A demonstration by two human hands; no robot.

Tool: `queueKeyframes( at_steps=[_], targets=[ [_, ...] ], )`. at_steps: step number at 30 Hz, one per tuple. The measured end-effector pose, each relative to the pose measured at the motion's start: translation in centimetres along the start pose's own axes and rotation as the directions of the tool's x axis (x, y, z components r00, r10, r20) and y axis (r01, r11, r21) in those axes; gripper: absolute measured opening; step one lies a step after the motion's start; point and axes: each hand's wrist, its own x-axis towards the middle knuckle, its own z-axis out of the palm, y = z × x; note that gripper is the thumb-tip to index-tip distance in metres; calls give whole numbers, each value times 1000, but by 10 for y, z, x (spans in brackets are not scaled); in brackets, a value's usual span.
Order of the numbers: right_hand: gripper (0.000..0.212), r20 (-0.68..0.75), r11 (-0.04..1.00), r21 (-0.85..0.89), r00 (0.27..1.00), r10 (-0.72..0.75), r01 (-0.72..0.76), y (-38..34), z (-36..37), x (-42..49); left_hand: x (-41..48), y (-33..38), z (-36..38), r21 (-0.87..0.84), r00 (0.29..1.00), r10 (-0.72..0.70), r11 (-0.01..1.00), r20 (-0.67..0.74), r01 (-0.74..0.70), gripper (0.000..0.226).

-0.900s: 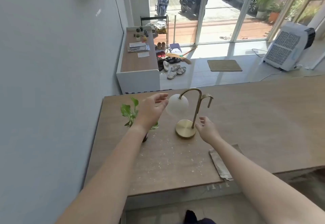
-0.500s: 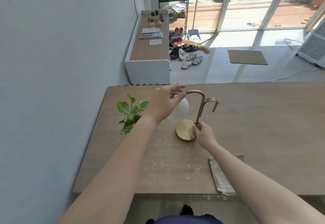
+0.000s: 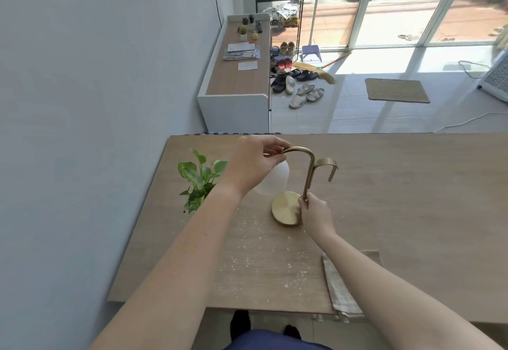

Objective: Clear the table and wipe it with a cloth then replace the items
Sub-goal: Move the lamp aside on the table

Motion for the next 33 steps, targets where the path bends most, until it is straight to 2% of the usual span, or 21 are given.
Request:
queueKeyframes(
  at_steps=[16, 33],
  targets=[
    [22, -27, 993, -117, 999, -32, 29, -10, -1, 17, 31, -11, -12, -34, 996, 31, 999, 78, -29, 25],
    [20, -75, 994, -108, 997, -24, 16, -58, -26, 149, 172, -32, -20, -43, 994, 87, 996, 67, -84, 24]
  ],
)
